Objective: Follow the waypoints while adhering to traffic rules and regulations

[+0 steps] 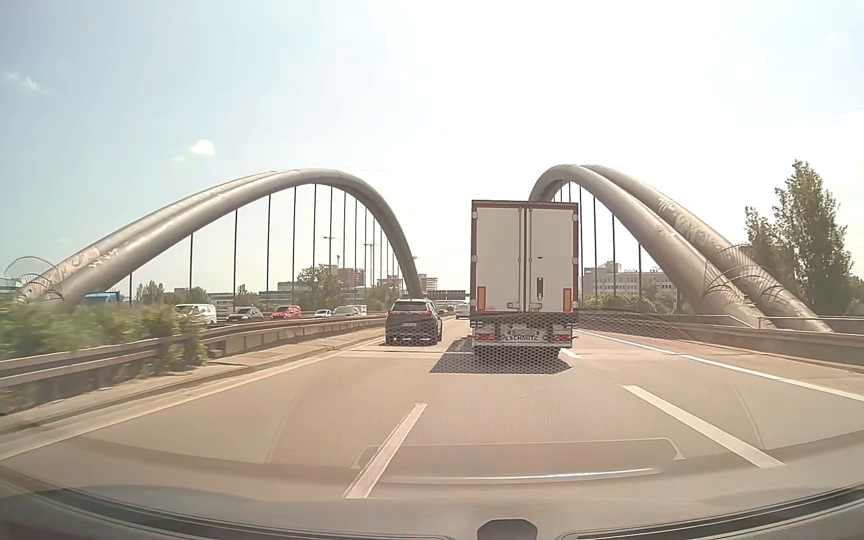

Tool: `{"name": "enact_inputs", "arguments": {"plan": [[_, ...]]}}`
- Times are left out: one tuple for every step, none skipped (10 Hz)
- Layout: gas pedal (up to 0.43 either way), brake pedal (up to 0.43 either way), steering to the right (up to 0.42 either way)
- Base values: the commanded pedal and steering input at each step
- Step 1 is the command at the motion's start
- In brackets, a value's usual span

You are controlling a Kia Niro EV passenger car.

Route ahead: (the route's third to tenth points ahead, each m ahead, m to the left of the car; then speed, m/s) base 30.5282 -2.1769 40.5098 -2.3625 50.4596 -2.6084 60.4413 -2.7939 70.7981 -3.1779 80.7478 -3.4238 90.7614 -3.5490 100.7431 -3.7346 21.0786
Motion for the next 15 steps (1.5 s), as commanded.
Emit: {"name": "enact_inputs", "arguments": {"plan": [[0.28, 0.03, -0.01], [0.28, 0.03, -0.01], [0.28, 0.03, -0.009], [0.28, 0.03, -0.007], [0.28, 0.03, -0.005], [0.28, 0.03, -0.002], [0.28, 0.03, 0.0], [0.28, 0.03, 0.003], [0.28, 0.03, 0.007], [0.28, 0.03, 0.008], [0.28, 0.03, 0.009], [0.28, 0.03, 0.009], [0.28, 0.03, 0.009], [0.28, 0.03, 0.009], [0.28, 0.03, 0.01]]}}
